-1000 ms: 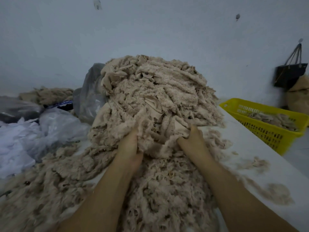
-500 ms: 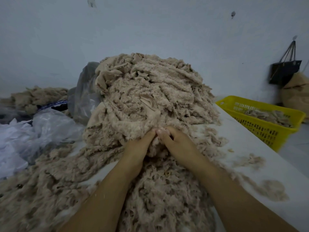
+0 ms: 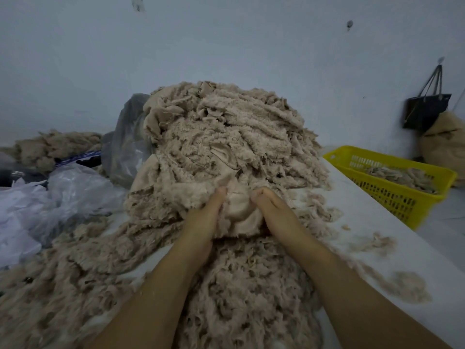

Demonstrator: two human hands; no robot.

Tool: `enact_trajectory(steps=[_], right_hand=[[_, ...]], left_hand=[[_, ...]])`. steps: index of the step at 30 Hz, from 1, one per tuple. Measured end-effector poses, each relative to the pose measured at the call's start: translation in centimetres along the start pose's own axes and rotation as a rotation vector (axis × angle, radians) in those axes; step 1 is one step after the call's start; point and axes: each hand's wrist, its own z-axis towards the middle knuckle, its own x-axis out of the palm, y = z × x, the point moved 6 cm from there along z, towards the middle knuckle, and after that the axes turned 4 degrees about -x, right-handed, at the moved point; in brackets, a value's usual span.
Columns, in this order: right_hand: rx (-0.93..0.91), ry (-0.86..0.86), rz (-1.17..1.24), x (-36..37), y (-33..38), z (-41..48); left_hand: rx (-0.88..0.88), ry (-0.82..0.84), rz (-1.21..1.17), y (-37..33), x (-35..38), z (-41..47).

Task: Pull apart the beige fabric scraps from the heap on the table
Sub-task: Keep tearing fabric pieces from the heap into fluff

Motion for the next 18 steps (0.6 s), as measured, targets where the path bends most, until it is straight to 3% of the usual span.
enact_trajectory(steps=[3,5,10,13,18], right_hand=[[0.007,0.021,0.042,0.7,0.0,-0.2],[0.028,-0.011,0.049,0.8,0.0,0.0],[0.021,-0.224,-0.076,-0.8,-0.3,0.7],[0.105,-0.450,-0.069,-3.6,-1.2,0.8],[0.128,-0.595,-0.095,-5.0,-2.0,0.5]], left_hand=[[-0.018,0.042,0.299,0.6,1.0,-0.9],[-0.037,0.067,0.375,0.8,1.4,-1.1],[0.017,0.202,0.240,0.5,2.3,-1.4],[0.013,0.214,0.233,0.5,2.1,-1.5],[-0.044,0.210,0.088,0.3,2.5,-1.6]])
